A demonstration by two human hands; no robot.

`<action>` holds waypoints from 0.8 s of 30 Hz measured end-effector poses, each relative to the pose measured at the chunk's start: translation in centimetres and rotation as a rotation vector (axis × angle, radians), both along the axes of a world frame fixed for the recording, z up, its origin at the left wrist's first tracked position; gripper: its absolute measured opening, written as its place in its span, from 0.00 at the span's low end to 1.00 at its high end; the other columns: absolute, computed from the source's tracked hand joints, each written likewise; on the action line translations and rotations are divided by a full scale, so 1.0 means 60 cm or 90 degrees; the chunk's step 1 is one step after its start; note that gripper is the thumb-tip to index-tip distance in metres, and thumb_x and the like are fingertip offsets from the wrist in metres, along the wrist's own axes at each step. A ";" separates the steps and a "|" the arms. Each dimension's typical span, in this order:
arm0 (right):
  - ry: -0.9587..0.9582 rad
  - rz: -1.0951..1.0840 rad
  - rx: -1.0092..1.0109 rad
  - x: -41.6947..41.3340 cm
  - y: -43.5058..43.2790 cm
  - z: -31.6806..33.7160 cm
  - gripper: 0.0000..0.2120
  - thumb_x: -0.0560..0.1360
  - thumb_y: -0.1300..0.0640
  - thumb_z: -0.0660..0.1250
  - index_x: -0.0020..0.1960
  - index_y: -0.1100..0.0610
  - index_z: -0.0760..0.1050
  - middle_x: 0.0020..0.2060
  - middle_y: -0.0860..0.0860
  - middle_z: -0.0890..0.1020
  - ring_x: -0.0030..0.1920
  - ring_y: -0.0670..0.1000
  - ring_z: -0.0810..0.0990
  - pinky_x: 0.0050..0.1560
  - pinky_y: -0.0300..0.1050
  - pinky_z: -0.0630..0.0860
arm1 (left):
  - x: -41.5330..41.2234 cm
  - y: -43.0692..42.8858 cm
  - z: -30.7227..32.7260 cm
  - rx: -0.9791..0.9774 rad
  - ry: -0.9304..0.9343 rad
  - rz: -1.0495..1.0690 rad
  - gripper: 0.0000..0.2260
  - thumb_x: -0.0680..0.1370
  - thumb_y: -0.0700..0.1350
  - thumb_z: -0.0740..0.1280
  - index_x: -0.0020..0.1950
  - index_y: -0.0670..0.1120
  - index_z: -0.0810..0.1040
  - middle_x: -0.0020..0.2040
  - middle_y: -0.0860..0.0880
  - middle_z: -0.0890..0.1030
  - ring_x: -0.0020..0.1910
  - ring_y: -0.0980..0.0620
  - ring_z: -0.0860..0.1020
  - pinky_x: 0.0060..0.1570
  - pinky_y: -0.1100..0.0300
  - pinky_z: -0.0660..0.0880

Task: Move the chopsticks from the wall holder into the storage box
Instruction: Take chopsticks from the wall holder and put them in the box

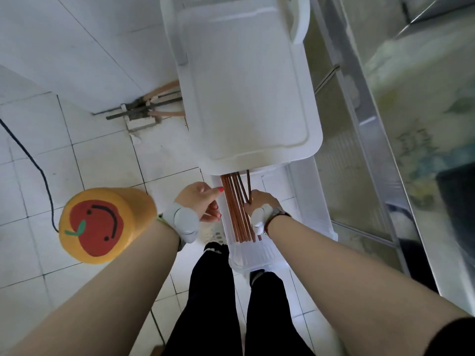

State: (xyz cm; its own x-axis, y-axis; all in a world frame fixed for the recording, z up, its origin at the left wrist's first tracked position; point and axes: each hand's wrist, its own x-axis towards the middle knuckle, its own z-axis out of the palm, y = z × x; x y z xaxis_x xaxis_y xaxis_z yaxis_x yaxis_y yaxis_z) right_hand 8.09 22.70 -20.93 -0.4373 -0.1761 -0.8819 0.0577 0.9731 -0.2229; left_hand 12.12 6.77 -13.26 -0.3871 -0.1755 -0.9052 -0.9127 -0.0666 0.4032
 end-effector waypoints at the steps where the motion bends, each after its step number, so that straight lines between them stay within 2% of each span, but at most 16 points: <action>1: 0.001 0.000 0.006 0.001 0.003 0.000 0.14 0.72 0.57 0.65 0.56 0.60 0.71 0.52 0.56 0.80 0.43 0.55 0.75 0.41 0.43 0.70 | -0.001 0.005 -0.003 -0.017 0.003 0.002 0.11 0.77 0.46 0.67 0.42 0.41 0.69 0.33 0.44 0.75 0.24 0.50 0.77 0.31 0.57 0.80; 5: 0.009 -0.014 0.012 -0.001 0.009 0.000 0.11 0.74 0.57 0.61 0.55 0.61 0.72 0.52 0.56 0.79 0.48 0.57 0.78 0.44 0.43 0.69 | 0.001 0.006 -0.007 -0.059 0.021 0.008 0.11 0.76 0.47 0.68 0.45 0.41 0.70 0.37 0.45 0.77 0.29 0.50 0.77 0.32 0.57 0.82; 7: 0.005 0.006 0.018 -0.005 0.013 0.000 0.09 0.73 0.59 0.61 0.53 0.60 0.71 0.50 0.56 0.78 0.45 0.56 0.75 0.43 0.42 0.69 | 0.003 0.005 -0.010 -0.050 0.014 0.009 0.11 0.76 0.48 0.69 0.46 0.41 0.71 0.39 0.44 0.77 0.30 0.50 0.77 0.34 0.57 0.82; 9: 0.026 0.015 0.020 -0.011 0.016 -0.005 0.08 0.76 0.57 0.59 0.53 0.59 0.70 0.52 0.56 0.79 0.44 0.55 0.74 0.44 0.43 0.69 | 0.004 0.003 -0.014 -0.034 0.012 0.009 0.12 0.76 0.49 0.68 0.46 0.41 0.71 0.41 0.44 0.77 0.31 0.50 0.77 0.33 0.58 0.82; 13: 0.023 0.027 0.031 -0.011 0.021 -0.014 0.14 0.78 0.53 0.57 0.58 0.60 0.71 0.52 0.57 0.80 0.43 0.55 0.74 0.43 0.44 0.69 | 0.011 0.007 -0.019 -0.020 0.012 0.019 0.14 0.77 0.52 0.67 0.43 0.42 0.70 0.38 0.46 0.76 0.32 0.50 0.77 0.31 0.59 0.82; 16: 0.021 0.031 0.020 -0.003 0.019 -0.019 0.11 0.77 0.55 0.58 0.55 0.59 0.70 0.48 0.56 0.79 0.43 0.55 0.76 0.41 0.44 0.70 | 0.016 0.010 -0.019 -0.018 0.017 0.034 0.14 0.77 0.53 0.67 0.46 0.42 0.71 0.37 0.46 0.75 0.32 0.51 0.77 0.27 0.62 0.80; 18: 0.019 0.070 0.018 0.000 0.015 -0.016 0.09 0.74 0.58 0.60 0.54 0.58 0.70 0.49 0.56 0.80 0.43 0.55 0.76 0.41 0.44 0.71 | 0.018 0.012 -0.020 -0.016 0.012 0.044 0.14 0.77 0.53 0.66 0.47 0.42 0.71 0.37 0.45 0.74 0.32 0.51 0.76 0.27 0.62 0.81; 21: 0.002 0.140 0.017 0.003 0.011 -0.008 0.16 0.70 0.62 0.63 0.58 0.58 0.70 0.52 0.56 0.79 0.44 0.55 0.74 0.44 0.45 0.72 | 0.017 0.014 -0.018 -0.030 -0.011 0.043 0.14 0.77 0.53 0.66 0.47 0.42 0.72 0.36 0.45 0.75 0.32 0.50 0.77 0.31 0.59 0.82; 24: -0.007 0.190 0.018 0.006 0.011 0.010 0.24 0.64 0.64 0.68 0.59 0.58 0.68 0.50 0.55 0.77 0.45 0.55 0.74 0.46 0.46 0.74 | 0.012 0.018 -0.009 -0.053 -0.028 0.034 0.15 0.77 0.52 0.65 0.41 0.41 0.70 0.35 0.44 0.74 0.31 0.49 0.77 0.31 0.58 0.80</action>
